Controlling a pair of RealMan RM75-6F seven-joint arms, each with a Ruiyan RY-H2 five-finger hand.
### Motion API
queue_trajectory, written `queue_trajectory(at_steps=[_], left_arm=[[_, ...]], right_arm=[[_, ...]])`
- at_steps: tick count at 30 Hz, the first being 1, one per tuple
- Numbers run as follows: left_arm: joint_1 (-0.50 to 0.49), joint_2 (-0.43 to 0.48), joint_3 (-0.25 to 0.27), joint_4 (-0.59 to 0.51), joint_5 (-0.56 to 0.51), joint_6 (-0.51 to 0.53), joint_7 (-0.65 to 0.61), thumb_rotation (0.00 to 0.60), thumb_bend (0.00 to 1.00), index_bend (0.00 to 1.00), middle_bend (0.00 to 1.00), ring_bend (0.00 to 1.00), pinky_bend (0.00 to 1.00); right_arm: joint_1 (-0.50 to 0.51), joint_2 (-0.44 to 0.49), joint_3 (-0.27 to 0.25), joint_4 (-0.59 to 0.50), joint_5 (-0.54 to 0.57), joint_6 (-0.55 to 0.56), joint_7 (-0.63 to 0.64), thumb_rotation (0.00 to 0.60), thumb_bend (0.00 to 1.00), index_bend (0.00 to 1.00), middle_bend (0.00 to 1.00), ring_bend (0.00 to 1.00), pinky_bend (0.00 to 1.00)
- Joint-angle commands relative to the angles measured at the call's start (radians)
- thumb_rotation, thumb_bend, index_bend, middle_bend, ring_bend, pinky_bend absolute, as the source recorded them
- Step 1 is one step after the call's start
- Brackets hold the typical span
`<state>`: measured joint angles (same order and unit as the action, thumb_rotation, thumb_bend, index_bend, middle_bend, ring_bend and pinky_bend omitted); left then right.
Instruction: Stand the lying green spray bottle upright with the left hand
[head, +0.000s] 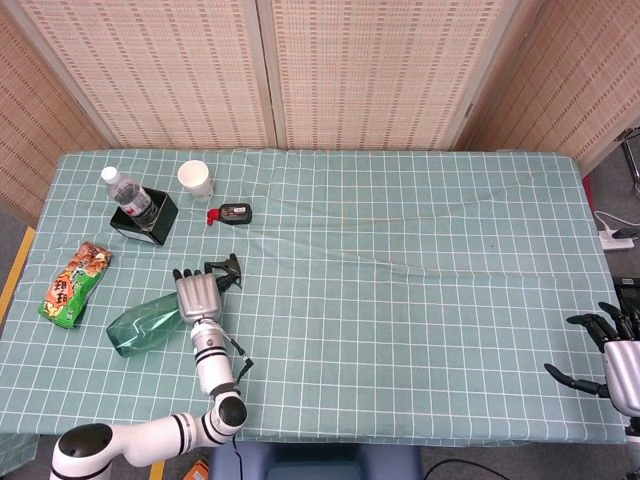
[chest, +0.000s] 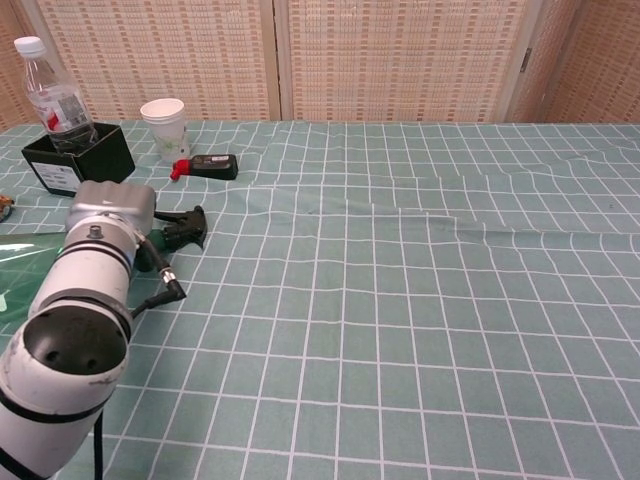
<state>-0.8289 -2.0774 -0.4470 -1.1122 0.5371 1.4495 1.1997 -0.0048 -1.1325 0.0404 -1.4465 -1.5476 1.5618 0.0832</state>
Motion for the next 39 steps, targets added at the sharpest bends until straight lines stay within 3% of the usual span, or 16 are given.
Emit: queue_trajectory(at_steps=[1,7,12,21,29,32,34,39], left_arm=[[0.002,-0.001,0.001,0.004,0.002,-0.002,-0.001,0.600,0.29,0.22,0.38,0.25,0.19],[0.007,0.001,0.001,0.008,0.021,-0.002,-0.017,0.600,0.30,0.29,0.42,0.28,0.20],[0.012,0.003,0.005,0.015,0.038,0.002,-0.027,0.600,0.31,0.40,0.46,0.31,0.23],[0.026,0.006,0.012,0.015,0.054,-0.002,-0.037,0.600,0.32,0.47,0.53,0.36,0.25],[0.020,0.045,0.016,-0.069,0.127,0.012,-0.071,0.600,0.33,0.52,0.59,0.40,0.26],[0.013,0.078,-0.006,-0.152,0.160,0.030,-0.088,0.600,0.32,0.52,0.59,0.40,0.26],[0.007,0.118,-0.062,-0.262,0.200,0.058,-0.145,0.600,0.32,0.52,0.59,0.40,0.26],[0.030,0.211,-0.134,-0.451,0.205,0.067,-0.209,0.600,0.33,0.52,0.59,0.41,0.26]], right_arm=[[0.000,0.000,0.000,0.000,-0.001,0.000,0.001,0.600,0.00,0.33,0.34,0.13,0.05],[0.000,0.000,-0.001,0.001,-0.002,0.001,0.001,0.600,0.00,0.33,0.34,0.13,0.05],[0.000,0.001,-0.001,0.000,-0.002,0.001,0.002,0.600,0.00,0.33,0.34,0.13,0.05],[0.000,0.000,-0.001,0.000,-0.001,0.001,0.000,0.600,0.00,0.33,0.34,0.13,0.05],[0.001,0.001,0.000,-0.002,0.001,-0.002,-0.001,0.600,0.00,0.33,0.34,0.13,0.05],[0.000,0.001,0.000,-0.002,0.002,-0.002,-0.002,0.600,0.00,0.33,0.34,0.13,0.05],[-0.001,-0.001,0.000,-0.001,0.002,0.002,-0.002,0.600,0.00,0.33,0.34,0.13,0.05],[-0.004,-0.007,0.002,0.006,-0.001,0.011,-0.003,0.600,0.00,0.33,0.34,0.13,0.05]])
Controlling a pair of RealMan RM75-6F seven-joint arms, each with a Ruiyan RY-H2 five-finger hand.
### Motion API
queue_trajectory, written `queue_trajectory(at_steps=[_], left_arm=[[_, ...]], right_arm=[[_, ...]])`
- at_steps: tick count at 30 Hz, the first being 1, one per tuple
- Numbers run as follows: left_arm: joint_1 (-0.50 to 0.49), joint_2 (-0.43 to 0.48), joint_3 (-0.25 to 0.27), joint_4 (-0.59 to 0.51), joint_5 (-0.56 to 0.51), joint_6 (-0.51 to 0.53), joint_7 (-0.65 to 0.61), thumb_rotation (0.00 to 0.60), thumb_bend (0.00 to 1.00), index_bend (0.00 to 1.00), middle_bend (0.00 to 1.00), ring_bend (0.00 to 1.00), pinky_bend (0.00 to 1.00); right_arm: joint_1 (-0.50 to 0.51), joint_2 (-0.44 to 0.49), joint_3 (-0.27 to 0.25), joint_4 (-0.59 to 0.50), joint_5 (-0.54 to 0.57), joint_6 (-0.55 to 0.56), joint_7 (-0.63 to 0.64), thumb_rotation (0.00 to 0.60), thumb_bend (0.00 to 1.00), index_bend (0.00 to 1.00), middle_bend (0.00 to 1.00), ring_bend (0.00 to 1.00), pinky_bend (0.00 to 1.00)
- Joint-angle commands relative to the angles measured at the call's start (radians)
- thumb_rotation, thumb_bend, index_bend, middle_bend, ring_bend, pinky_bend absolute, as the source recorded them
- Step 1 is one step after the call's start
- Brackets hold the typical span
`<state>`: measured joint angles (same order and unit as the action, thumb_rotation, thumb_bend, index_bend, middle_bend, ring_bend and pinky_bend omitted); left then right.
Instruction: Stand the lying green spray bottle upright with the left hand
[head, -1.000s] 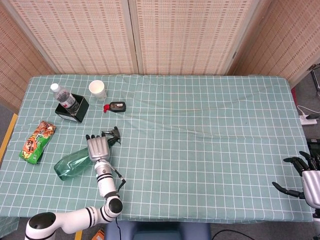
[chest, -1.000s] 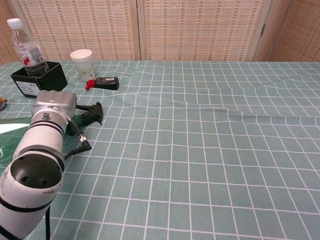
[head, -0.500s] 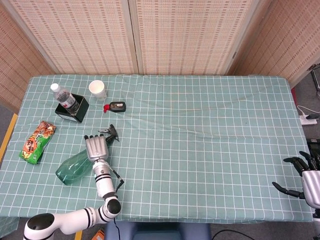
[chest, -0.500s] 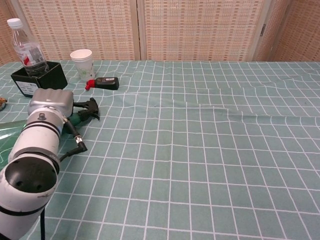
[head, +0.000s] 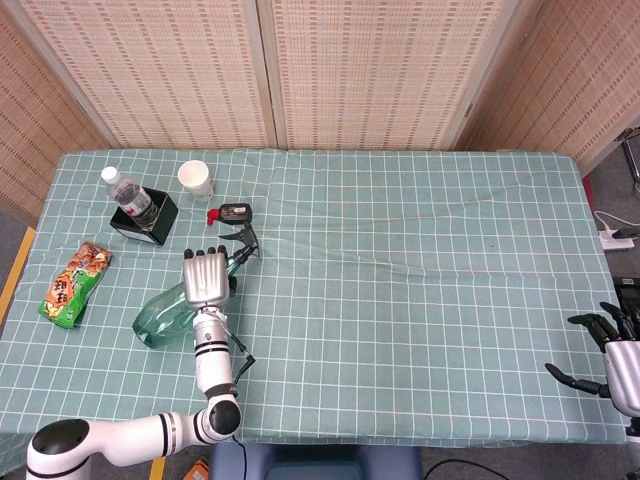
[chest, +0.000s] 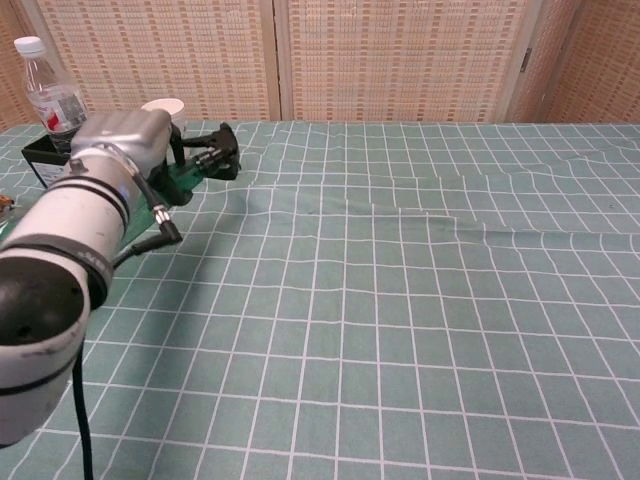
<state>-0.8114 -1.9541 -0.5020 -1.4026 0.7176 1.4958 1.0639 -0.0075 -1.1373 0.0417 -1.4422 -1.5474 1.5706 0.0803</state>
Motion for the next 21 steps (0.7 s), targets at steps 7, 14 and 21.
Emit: queue_trajectory(at_steps=[7,14,21], left_arm=[[0.063,0.198,-0.228,-0.357,-0.046,-0.024,-0.264,0.600,0.32,0.52,0.60,0.41,0.25],[0.156,0.298,-0.293,-0.392,-0.075,-0.151,-0.562,0.600,0.32,0.52,0.60,0.41,0.23],[0.240,0.334,-0.278,-0.412,0.006,-0.241,-0.884,0.600,0.32,0.51,0.60,0.40,0.22]], right_arm=[[-0.005,-0.019,0.007,0.017,-0.003,0.023,-0.006,0.600,0.00,0.34,0.34,0.13,0.05],[-0.009,-0.049,0.018,0.043,-0.011,0.057,-0.015,0.600,0.00,0.36,0.34,0.14,0.05],[-0.010,-0.070,0.026,0.064,-0.011,0.072,-0.024,0.600,0.00,0.39,0.34,0.15,0.07]])
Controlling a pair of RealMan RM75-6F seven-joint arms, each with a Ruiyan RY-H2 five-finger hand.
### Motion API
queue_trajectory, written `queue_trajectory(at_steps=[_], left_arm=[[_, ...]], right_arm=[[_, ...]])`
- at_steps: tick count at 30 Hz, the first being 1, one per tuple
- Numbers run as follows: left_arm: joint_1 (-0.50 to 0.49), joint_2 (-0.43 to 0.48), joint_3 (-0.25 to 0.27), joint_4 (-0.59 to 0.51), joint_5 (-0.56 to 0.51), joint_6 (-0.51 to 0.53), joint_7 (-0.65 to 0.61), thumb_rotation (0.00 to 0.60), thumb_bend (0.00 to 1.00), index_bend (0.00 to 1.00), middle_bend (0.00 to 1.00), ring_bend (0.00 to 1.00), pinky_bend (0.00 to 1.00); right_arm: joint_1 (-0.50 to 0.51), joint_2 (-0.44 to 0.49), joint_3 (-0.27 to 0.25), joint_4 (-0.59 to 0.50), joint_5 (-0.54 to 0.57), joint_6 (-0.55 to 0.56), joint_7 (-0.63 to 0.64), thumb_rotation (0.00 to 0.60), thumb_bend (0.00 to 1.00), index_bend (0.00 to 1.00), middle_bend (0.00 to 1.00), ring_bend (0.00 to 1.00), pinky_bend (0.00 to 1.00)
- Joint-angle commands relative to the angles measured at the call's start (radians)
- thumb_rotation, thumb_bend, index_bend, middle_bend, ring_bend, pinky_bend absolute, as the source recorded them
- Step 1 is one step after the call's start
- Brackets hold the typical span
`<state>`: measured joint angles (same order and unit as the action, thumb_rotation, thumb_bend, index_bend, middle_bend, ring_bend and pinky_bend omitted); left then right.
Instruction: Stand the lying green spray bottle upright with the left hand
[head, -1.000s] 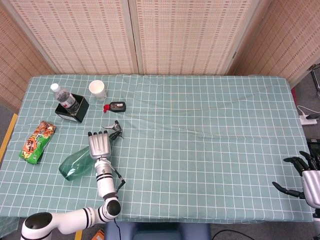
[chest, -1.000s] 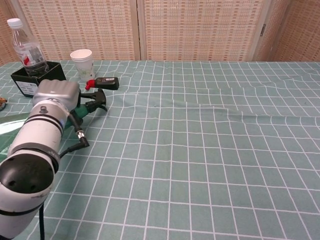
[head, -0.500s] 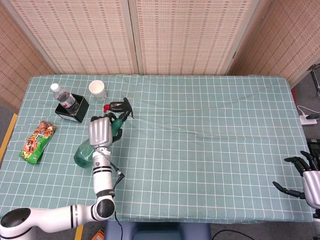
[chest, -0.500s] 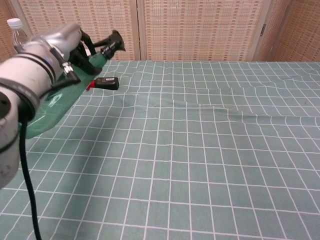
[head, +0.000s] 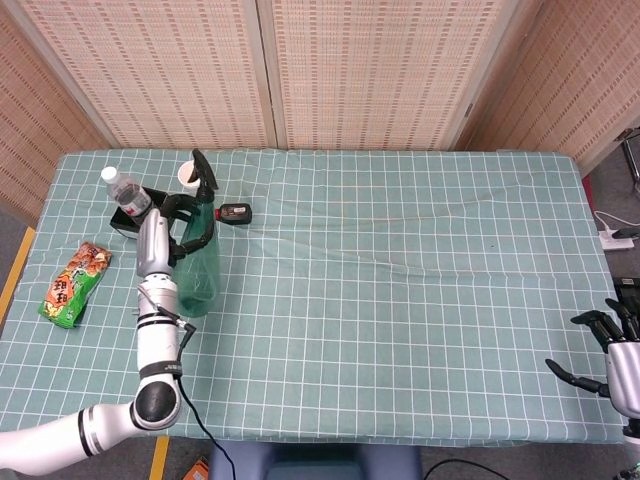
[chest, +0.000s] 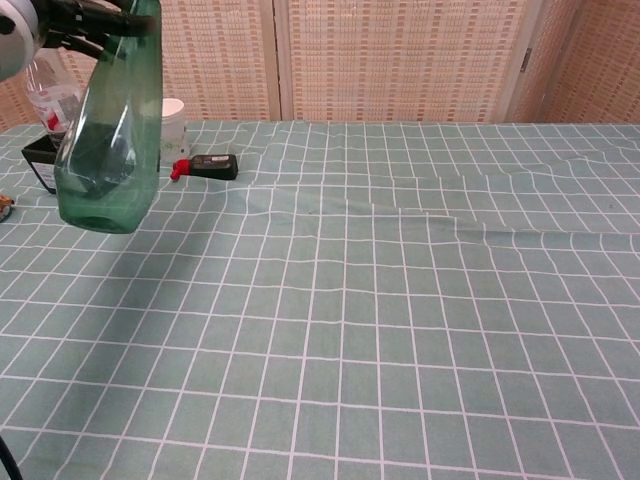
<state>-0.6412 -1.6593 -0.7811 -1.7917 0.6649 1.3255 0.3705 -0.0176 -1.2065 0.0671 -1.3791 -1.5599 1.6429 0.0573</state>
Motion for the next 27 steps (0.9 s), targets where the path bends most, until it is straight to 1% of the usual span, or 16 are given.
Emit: queue_trajectory(at_steps=[1,6,8,11,14,16,19,22,24,27], left_arm=[[0.081,0.042,0.007,-0.025,0.077,-0.078,-0.232,0.600,0.32,0.51,0.60,0.40,0.22],[0.143,0.056,0.042,-0.022,0.189,-0.109,-0.462,0.600,0.32,0.49,0.58,0.39,0.21],[0.166,0.062,0.055,-0.011,0.262,-0.113,-0.564,0.600,0.32,0.48,0.58,0.38,0.22],[0.190,0.057,0.080,0.034,0.391,-0.079,-0.698,0.600,0.32,0.48,0.57,0.37,0.22],[0.198,0.048,0.096,0.090,0.464,-0.041,-0.793,0.600,0.32,0.47,0.56,0.36,0.22],[0.199,0.039,0.099,0.131,0.487,-0.015,-0.836,0.600,0.31,0.46,0.56,0.35,0.22],[0.194,0.026,0.106,0.194,0.500,0.012,-0.869,0.600,0.31,0.45,0.54,0.33,0.20],[0.187,0.003,0.136,0.286,0.530,0.041,-0.892,0.600,0.30,0.44,0.53,0.32,0.19],[0.179,-0.017,0.163,0.366,0.563,0.064,-0.908,0.600,0.30,0.43,0.53,0.31,0.19],[0.163,-0.046,0.191,0.475,0.603,0.097,-0.932,0.600,0.30,0.43,0.53,0.30,0.18]], right_arm=[[0.000,-0.002,0.001,0.001,0.001,-0.001,-0.001,0.600,0.00,0.39,0.34,0.15,0.08],[-0.003,-0.009,0.004,0.011,-0.001,0.011,0.001,0.600,0.00,0.39,0.34,0.16,0.09],[-0.004,-0.013,0.005,0.015,-0.001,0.015,0.003,0.600,0.00,0.39,0.34,0.16,0.09],[-0.006,-0.016,0.006,0.020,0.000,0.019,0.004,0.600,0.00,0.39,0.34,0.16,0.09],[-0.007,-0.017,0.007,0.020,0.003,0.018,0.002,0.600,0.00,0.39,0.34,0.16,0.10],[-0.008,-0.016,0.007,0.018,0.005,0.017,0.000,0.600,0.00,0.39,0.34,0.16,0.10],[-0.009,-0.016,0.007,0.019,0.003,0.020,0.003,0.600,0.00,0.39,0.34,0.16,0.10],[-0.009,-0.016,0.006,0.020,0.003,0.019,0.006,0.600,0.00,0.39,0.34,0.16,0.10],[-0.008,-0.014,0.006,0.018,0.003,0.016,0.003,0.600,0.00,0.39,0.34,0.16,0.10],[-0.006,-0.011,0.005,0.013,0.004,0.011,-0.002,0.600,0.00,0.39,0.34,0.16,0.11]])
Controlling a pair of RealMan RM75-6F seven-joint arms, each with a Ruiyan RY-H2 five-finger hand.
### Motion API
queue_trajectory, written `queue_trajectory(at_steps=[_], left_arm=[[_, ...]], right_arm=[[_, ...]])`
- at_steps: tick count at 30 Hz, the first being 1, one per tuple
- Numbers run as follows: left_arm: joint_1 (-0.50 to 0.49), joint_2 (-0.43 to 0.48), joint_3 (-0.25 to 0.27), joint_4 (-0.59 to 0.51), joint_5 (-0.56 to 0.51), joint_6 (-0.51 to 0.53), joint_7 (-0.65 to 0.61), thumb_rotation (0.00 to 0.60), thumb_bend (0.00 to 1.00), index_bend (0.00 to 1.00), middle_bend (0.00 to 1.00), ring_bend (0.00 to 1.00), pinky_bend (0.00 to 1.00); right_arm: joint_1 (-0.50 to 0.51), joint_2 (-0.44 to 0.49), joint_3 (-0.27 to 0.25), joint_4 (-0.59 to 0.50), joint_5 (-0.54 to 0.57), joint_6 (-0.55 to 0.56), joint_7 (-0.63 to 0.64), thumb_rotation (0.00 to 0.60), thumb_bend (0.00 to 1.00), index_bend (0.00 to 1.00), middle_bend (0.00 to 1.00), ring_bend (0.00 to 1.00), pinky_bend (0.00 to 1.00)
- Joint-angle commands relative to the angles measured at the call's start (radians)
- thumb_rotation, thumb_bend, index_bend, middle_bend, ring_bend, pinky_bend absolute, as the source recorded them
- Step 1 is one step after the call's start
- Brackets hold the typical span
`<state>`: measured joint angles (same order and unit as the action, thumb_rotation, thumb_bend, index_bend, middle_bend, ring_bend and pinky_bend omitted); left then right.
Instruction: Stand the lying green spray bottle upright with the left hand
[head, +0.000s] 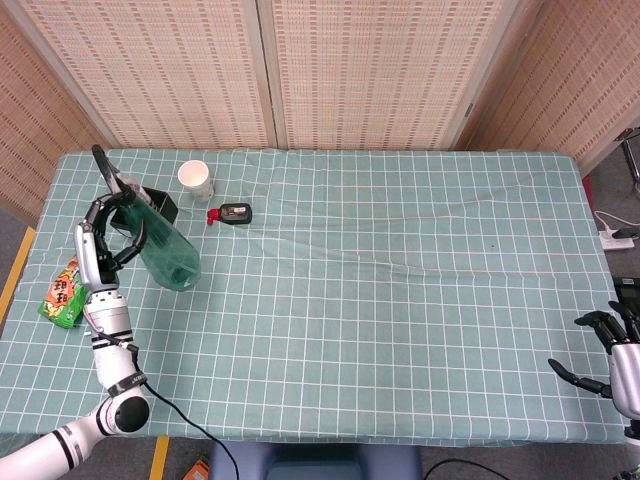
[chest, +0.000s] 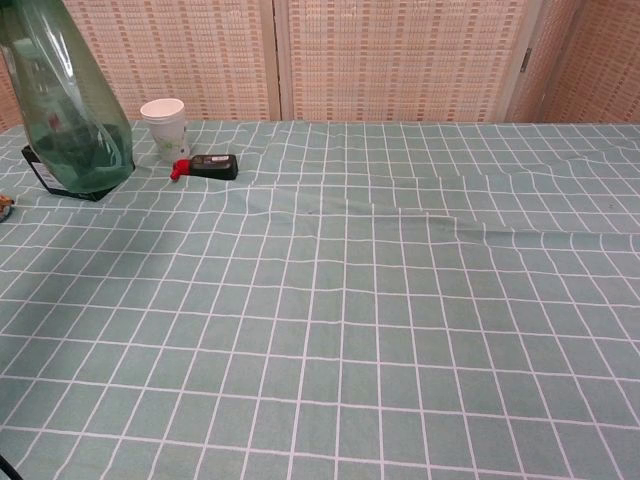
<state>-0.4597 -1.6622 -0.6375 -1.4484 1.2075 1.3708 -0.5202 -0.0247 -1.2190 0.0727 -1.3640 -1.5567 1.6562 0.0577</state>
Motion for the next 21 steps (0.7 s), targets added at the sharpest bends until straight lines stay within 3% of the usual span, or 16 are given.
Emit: queue_trajectory(at_steps=[1,8,21], left_arm=[[-0.022,-0.050,0.054,0.157,0.070,0.062,-0.050,0.600,0.30,0.43,0.52,0.30,0.18],[-0.021,-0.079,0.081,0.243,0.072,0.099,-0.110,0.600,0.30,0.41,0.51,0.28,0.17],[0.001,-0.105,0.114,0.272,0.052,0.141,-0.133,0.600,0.30,0.43,0.54,0.28,0.16]], right_arm=[[0.001,0.002,0.000,-0.004,0.001,-0.004,-0.005,0.600,0.00,0.39,0.34,0.16,0.11],[0.004,0.012,0.000,-0.031,0.014,-0.023,-0.036,0.600,0.00,0.39,0.34,0.16,0.12],[0.003,0.014,0.002,-0.038,0.018,-0.024,-0.040,0.600,0.00,0.39,0.34,0.16,0.12]])
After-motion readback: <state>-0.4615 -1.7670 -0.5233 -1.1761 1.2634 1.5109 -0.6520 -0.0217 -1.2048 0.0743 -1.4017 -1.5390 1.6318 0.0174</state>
